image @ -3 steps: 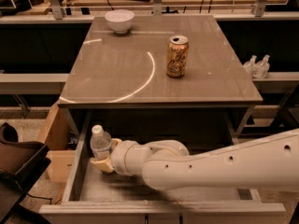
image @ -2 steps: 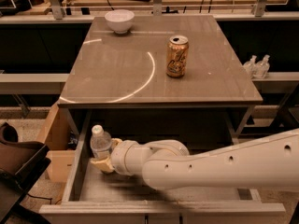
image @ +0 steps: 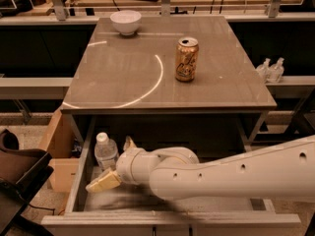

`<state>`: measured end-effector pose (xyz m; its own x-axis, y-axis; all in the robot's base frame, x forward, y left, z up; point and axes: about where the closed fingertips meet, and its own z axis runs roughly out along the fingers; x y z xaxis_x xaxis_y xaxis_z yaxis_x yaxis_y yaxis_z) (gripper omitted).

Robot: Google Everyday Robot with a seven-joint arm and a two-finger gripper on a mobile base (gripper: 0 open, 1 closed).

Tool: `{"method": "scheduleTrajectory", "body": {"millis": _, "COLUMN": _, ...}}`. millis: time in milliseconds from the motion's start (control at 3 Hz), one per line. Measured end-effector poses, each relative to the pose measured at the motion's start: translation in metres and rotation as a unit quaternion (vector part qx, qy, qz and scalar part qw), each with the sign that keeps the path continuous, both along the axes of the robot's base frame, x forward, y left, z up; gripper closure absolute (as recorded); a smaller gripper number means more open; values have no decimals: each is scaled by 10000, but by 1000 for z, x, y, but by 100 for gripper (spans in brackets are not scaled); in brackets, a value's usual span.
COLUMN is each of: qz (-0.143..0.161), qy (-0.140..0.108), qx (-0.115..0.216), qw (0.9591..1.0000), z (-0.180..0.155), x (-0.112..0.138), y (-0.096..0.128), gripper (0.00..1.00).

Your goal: Place blue plastic bottle into top drawer

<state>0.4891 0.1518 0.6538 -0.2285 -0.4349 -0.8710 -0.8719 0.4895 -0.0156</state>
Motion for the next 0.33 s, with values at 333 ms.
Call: {"method": "scheduleTrajectory", "body": {"millis": 333, "qz": 0, "qy": 0, "qx": 0, "qw": 10000, "z": 0, "x": 0, "y": 0, "gripper": 0}}
